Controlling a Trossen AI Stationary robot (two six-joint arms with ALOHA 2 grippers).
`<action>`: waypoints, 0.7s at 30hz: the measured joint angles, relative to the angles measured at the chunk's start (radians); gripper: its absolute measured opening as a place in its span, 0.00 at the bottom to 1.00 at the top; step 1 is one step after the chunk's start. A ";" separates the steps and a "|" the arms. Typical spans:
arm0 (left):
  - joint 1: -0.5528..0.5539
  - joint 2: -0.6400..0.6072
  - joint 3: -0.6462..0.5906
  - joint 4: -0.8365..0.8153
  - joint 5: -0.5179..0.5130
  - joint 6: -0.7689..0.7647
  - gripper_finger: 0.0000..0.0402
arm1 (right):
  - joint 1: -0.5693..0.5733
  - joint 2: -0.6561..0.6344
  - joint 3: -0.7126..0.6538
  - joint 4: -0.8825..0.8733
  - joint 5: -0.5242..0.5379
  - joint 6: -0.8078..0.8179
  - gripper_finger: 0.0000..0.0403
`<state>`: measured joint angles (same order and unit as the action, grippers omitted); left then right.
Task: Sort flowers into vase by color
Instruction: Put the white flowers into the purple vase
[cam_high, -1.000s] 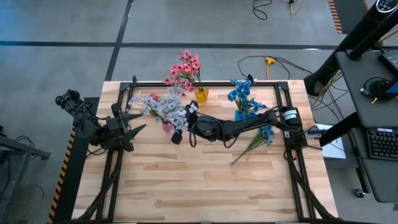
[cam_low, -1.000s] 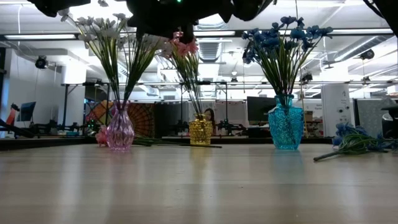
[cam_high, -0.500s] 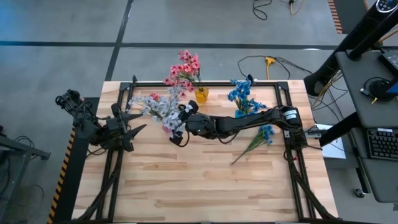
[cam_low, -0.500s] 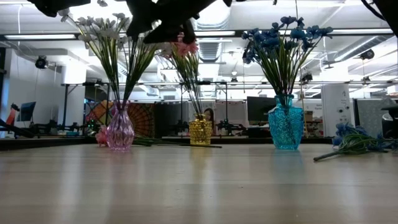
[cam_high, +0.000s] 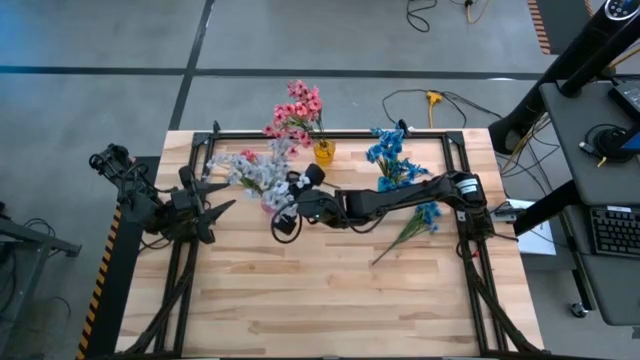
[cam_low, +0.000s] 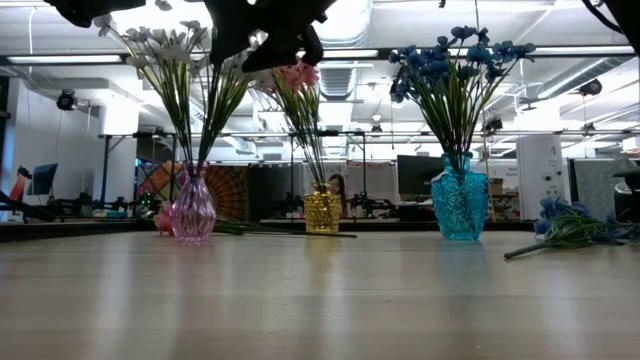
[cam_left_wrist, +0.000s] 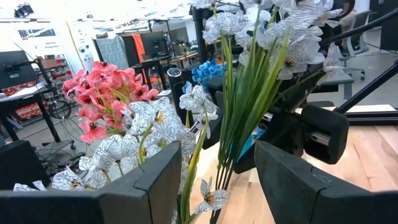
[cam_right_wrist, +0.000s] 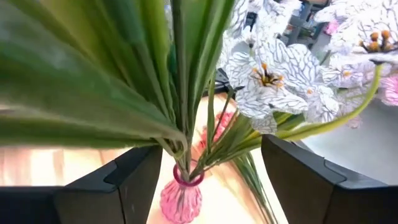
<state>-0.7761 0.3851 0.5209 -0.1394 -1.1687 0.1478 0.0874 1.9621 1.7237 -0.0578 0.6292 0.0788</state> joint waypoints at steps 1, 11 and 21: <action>0.000 0.000 0.000 0.000 0.000 0.000 0.47 | 0.001 0.000 -0.003 0.000 0.003 -0.002 0.66; 0.000 0.000 0.000 0.000 0.000 0.000 0.47 | 0.002 0.001 -0.033 0.099 -0.031 -0.012 0.46; 0.000 0.000 0.000 0.000 0.000 0.000 0.47 | 0.002 0.037 -0.033 0.147 -0.060 -0.011 0.16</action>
<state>-0.7761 0.3855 0.5212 -0.1390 -1.1687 0.1474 0.0891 1.9992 1.6912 0.0892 0.5687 0.0677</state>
